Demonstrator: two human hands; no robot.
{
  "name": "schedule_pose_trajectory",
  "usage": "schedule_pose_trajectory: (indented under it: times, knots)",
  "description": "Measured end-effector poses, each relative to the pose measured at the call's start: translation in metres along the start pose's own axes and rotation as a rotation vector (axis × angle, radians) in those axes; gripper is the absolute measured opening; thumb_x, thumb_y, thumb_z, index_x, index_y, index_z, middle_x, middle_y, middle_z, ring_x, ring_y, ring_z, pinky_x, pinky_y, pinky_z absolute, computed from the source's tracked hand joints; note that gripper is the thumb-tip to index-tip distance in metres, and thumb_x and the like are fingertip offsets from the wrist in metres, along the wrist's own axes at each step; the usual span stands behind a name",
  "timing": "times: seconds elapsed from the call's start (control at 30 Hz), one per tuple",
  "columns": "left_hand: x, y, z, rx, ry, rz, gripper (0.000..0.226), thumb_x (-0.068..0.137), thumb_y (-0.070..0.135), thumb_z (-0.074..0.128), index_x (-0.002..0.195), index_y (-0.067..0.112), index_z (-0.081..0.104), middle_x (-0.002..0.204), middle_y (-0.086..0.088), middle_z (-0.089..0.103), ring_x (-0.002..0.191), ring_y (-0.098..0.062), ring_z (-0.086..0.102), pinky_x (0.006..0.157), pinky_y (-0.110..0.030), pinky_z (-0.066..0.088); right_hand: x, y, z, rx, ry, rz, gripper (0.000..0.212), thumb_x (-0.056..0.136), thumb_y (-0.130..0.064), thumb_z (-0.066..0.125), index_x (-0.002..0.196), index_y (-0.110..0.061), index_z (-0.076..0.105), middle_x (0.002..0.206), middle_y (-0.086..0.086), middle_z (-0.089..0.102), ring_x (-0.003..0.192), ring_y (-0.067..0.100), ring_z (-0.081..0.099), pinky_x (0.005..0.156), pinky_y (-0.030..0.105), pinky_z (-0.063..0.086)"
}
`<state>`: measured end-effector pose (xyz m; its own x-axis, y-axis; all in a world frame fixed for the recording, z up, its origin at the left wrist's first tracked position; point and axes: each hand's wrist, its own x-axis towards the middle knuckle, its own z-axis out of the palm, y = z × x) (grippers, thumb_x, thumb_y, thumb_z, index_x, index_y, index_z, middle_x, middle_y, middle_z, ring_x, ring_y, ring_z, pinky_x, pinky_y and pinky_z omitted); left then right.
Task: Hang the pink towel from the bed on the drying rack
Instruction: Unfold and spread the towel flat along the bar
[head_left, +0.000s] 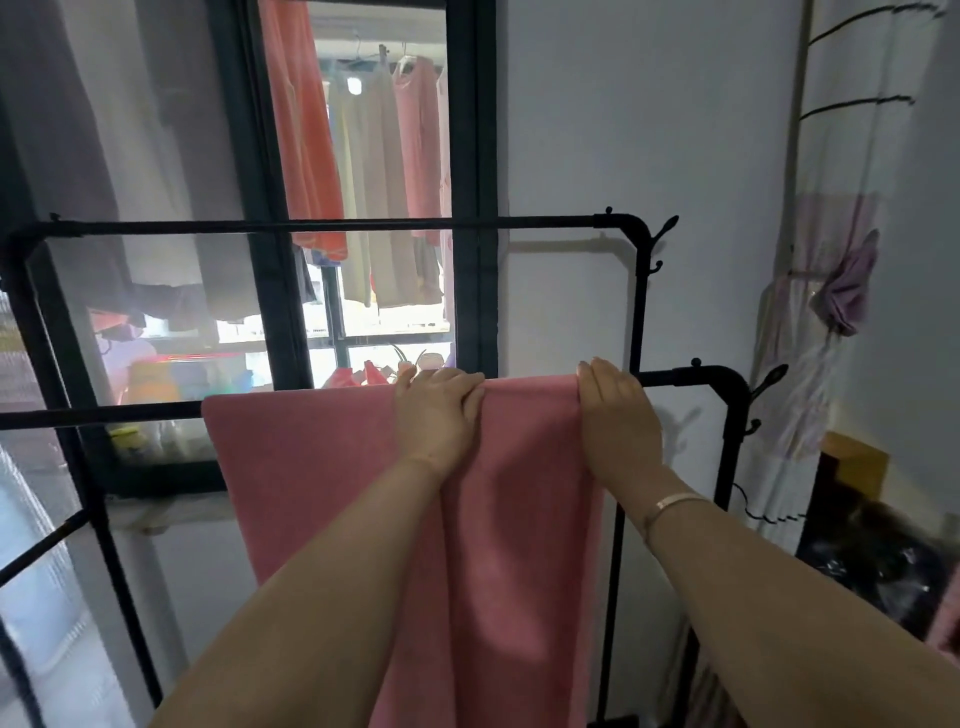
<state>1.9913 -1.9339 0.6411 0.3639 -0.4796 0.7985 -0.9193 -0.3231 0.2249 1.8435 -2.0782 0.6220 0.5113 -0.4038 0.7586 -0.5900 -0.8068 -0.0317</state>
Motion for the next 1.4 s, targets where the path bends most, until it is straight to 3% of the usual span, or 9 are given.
schedule_pose_trajectory:
  times: [0.23, 0.43, 0.57, 0.8, 1.0, 1.07, 1.17, 1.27, 1.4]
  knots:
    - [0.000, 0.002, 0.001, 0.007, 0.014, -0.017, 0.021, 0.096, 0.028, 0.052, 0.104, 0.027, 0.072, 0.104, 0.004, 0.071, 0.103, -0.019, 0.059, 0.112, -0.041, 0.020, -0.003, 0.029, -0.008, -0.061, -0.012, 0.114, 0.052, 0.084, 0.004, 0.044, 0.136, 0.008, 0.039, 0.141, 0.027, 0.044, 0.135, 0.037, 0.037, 0.116, 0.048, 0.022]
    - [0.000, 0.000, 0.002, 0.003, 0.034, -0.014, 0.021, 0.096, 0.028, 0.053, 0.104, 0.026, 0.072, 0.104, 0.003, 0.071, 0.102, -0.019, 0.059, 0.112, -0.040, 0.020, -0.006, -0.001, 0.001, 0.067, 0.065, -0.077, 0.058, 0.068, 0.014, 0.057, 0.126, 0.010, 0.051, 0.127, 0.028, 0.057, 0.122, 0.041, 0.052, 0.108, 0.051, 0.031]
    - [0.003, 0.002, 0.001, -0.083, 0.027, -0.054, 0.020, 0.095, 0.029, 0.054, 0.097, 0.030, 0.074, 0.100, 0.009, 0.071, 0.101, -0.014, 0.059, 0.115, -0.044, 0.013, -0.003, 0.010, 0.007, 0.073, 0.059, 0.002, 0.060, 0.067, 0.017, 0.057, 0.126, 0.014, 0.048, 0.128, 0.031, 0.055, 0.123, 0.045, 0.049, 0.106, 0.051, 0.039]
    - [0.015, 0.011, 0.000, -0.164, -0.017, -0.194, 0.022, 0.094, 0.043, 0.050, 0.091, 0.039, 0.072, 0.105, 0.018, 0.067, 0.112, -0.008, 0.053, 0.116, -0.049, -0.002, 0.004, 0.031, 0.008, -0.082, 0.034, 0.120, 0.048, 0.077, -0.001, 0.047, 0.124, 0.007, 0.049, 0.120, 0.026, 0.059, 0.119, 0.038, 0.050, 0.107, 0.049, 0.034]
    - [0.006, 0.011, 0.005, 0.138, -0.135, -0.092, 0.042, 0.087, 0.064, 0.042, 0.119, 0.042, 0.058, 0.121, 0.011, 0.063, 0.122, -0.016, 0.049, 0.116, -0.052, -0.001, 0.010, 0.047, 0.005, -0.074, 0.073, 0.210, 0.048, 0.082, 0.002, 0.040, 0.128, 0.011, 0.045, 0.130, 0.030, 0.051, 0.130, 0.039, 0.041, 0.114, 0.051, 0.020]
    - [0.006, 0.010, 0.007, 0.127, -0.109, -0.115, 0.045, 0.086, 0.060, 0.042, 0.121, 0.036, 0.056, 0.115, 0.008, 0.065, 0.118, -0.017, 0.052, 0.116, -0.051, 0.002, 0.006, 0.040, 0.005, 0.003, 0.097, 0.140, 0.052, 0.077, 0.004, 0.048, 0.129, 0.009, 0.047, 0.131, 0.028, 0.052, 0.129, 0.039, 0.043, 0.113, 0.051, 0.026]
    - [0.004, 0.008, 0.010, 0.061, -0.037, -0.109, 0.030, 0.087, 0.046, 0.052, 0.110, 0.031, 0.064, 0.106, 0.007, 0.068, 0.111, -0.016, 0.056, 0.116, -0.047, 0.004, -0.003, 0.035, 0.010, 0.077, 0.152, -0.024, 0.048, 0.076, 0.004, 0.061, 0.123, 0.008, 0.055, 0.124, 0.025, 0.060, 0.120, 0.041, 0.053, 0.103, 0.049, 0.044]
    - [0.001, 0.003, 0.011, -0.043, 0.028, -0.066, 0.018, 0.090, 0.033, 0.060, 0.104, 0.030, 0.071, 0.105, 0.008, 0.070, 0.107, -0.013, 0.058, 0.116, -0.043, 0.006, 0.004, 0.044, 0.005, 0.101, 0.232, -0.028, 0.040, 0.069, 0.011, 0.070, 0.108, 0.002, 0.067, 0.105, 0.019, 0.070, 0.103, 0.036, 0.065, 0.083, 0.039, 0.055]
    - [0.007, 0.003, 0.007, -0.134, 0.068, -0.099, 0.014, 0.091, 0.031, 0.062, 0.093, 0.030, 0.076, 0.094, 0.010, 0.073, 0.093, -0.012, 0.062, 0.113, -0.038, 0.020, 0.018, 0.051, -0.004, 0.046, 0.232, -0.093, 0.021, 0.063, 0.008, 0.072, 0.079, -0.005, 0.072, 0.076, 0.011, 0.072, 0.073, 0.032, 0.068, 0.059, 0.033, 0.057]
